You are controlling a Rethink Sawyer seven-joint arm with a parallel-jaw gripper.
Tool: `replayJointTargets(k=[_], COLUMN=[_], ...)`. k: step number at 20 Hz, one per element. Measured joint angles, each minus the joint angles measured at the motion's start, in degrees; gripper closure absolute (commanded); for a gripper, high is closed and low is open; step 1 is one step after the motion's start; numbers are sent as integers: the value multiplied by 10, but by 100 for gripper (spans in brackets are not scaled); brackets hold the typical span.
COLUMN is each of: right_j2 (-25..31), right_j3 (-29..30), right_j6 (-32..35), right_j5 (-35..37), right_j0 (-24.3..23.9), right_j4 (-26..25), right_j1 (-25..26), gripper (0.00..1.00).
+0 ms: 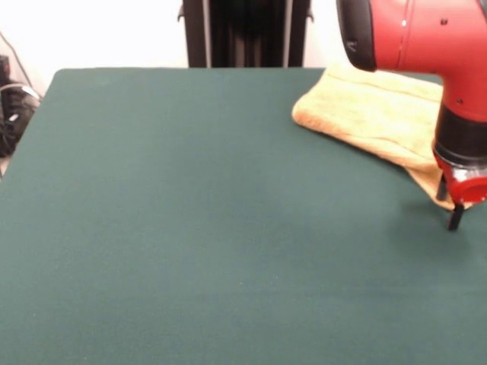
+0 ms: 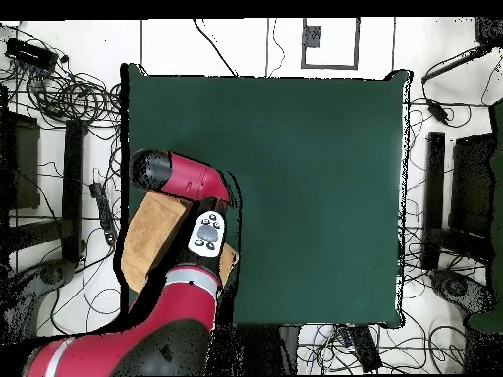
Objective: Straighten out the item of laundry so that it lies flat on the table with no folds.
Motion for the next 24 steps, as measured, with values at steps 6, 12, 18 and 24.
replayJointTargets(k=[6, 12, 18, 24], right_j2=[-10, -23, -31, -33], right_j3=[0, -5, -8, -8], right_j6=[0, 0, 0, 0], right_j5=[2, 5, 4, 4], right_j0=[9, 23, 29, 29], right_j4=[6, 6, 7, 7], right_j1=[3, 6, 9, 9], gripper=[100, 100, 100, 100])
